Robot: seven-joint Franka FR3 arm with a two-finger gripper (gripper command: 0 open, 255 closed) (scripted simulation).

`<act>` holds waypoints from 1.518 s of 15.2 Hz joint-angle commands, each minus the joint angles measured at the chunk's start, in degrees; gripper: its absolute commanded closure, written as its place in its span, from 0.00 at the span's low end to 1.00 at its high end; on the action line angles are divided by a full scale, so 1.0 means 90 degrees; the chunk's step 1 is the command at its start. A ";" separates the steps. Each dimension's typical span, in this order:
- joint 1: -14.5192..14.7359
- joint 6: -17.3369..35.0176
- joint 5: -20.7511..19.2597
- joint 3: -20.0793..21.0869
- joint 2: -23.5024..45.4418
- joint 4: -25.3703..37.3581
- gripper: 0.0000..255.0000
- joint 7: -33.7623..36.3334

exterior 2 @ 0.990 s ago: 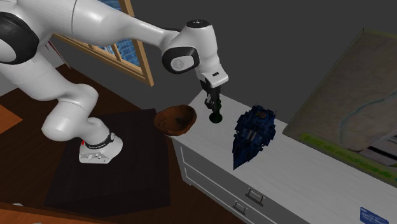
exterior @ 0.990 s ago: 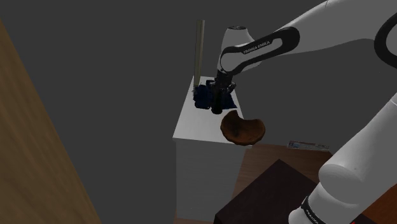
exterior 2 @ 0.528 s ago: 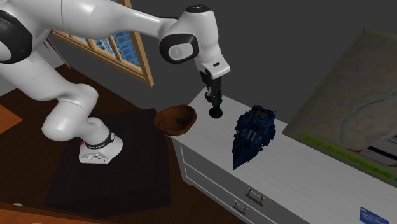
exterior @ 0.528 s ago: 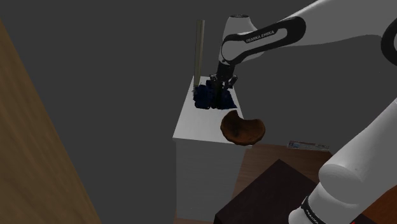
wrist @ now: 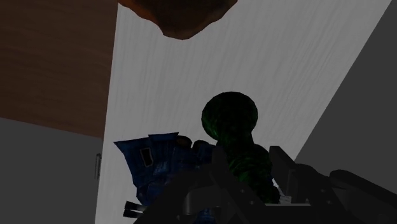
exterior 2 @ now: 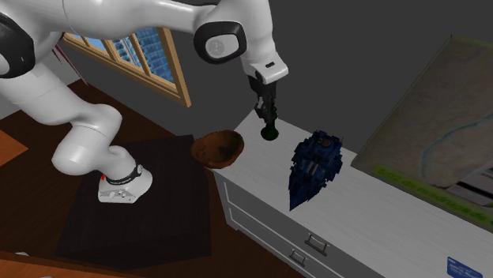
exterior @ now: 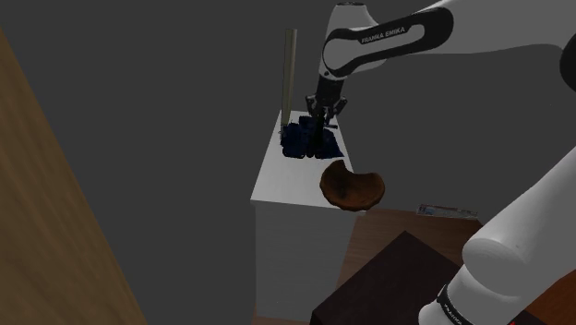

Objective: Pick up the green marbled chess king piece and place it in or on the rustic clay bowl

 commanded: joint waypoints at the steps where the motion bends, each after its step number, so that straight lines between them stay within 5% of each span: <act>1: -0.0004 -0.0185 0.0012 -0.0007 -0.0003 0.0183 1.00 -0.0030; 6: -0.0003 -0.0540 0.0030 -0.0009 -0.0019 0.0524 1.00 -0.0068; 20: 0.0199 -0.1303 0.0551 -0.0467 -0.3692 -0.2328 1.00 -0.0638; 23: 0.0210 -0.1058 0.0558 -0.0456 -0.3726 -0.2608 1.00 -0.0622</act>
